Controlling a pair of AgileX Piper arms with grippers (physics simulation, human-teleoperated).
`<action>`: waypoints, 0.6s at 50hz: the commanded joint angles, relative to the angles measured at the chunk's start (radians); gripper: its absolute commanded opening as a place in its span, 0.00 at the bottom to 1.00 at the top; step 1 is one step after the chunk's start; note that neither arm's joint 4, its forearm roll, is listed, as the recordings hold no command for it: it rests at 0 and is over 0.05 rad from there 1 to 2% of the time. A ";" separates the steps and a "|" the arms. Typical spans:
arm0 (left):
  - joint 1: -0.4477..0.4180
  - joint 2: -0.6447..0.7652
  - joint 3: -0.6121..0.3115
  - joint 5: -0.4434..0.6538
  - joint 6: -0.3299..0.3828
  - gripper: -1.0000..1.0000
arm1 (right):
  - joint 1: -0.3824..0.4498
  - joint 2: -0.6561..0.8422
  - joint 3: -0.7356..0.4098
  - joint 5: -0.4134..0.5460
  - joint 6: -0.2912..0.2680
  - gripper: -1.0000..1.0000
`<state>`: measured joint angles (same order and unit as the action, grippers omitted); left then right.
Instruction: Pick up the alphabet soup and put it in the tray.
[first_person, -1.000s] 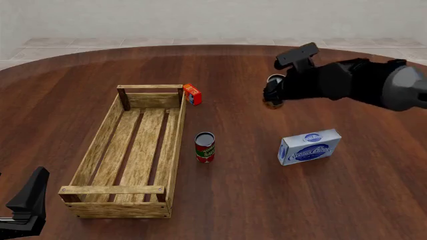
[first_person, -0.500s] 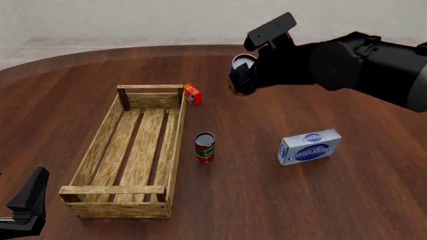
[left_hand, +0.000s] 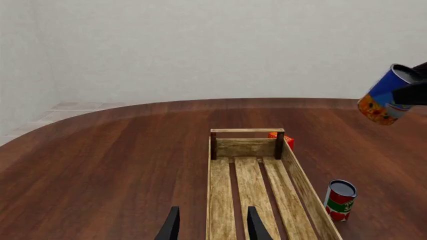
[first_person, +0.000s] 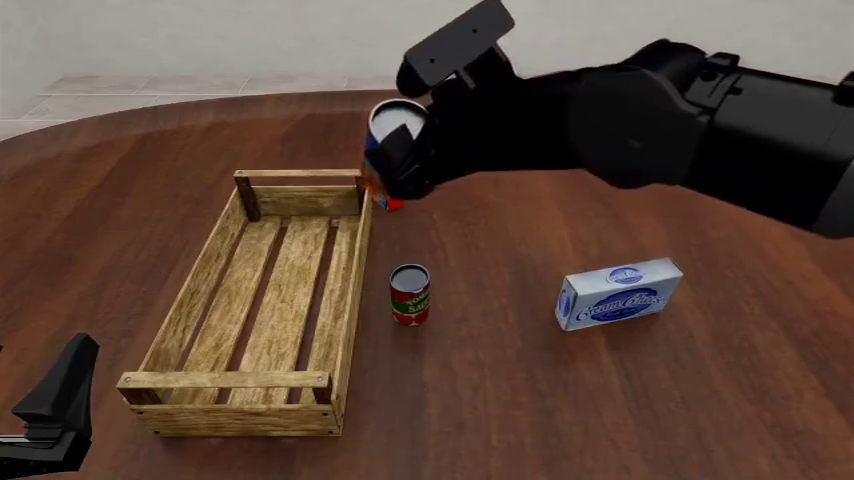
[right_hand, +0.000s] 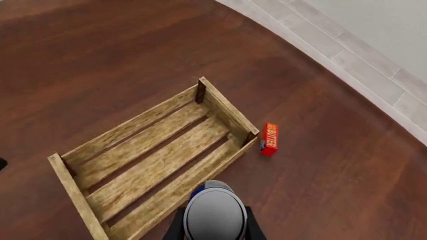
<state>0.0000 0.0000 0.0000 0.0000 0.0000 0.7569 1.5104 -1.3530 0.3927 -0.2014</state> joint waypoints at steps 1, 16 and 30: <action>0.000 0.000 0.000 0.000 0.000 1.00 | 0.093 0.012 -0.052 -0.001 0.027 0.00; 0.000 0.000 0.000 0.000 0.000 1.00 | 0.155 0.083 -0.128 -0.036 0.070 0.00; 0.000 0.000 0.000 0.000 0.000 1.00 | 0.191 0.164 -0.189 -0.087 0.100 0.00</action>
<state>0.0000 0.0000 0.0000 0.0000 0.0000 0.9218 1.6308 -1.4898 0.3373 -0.1449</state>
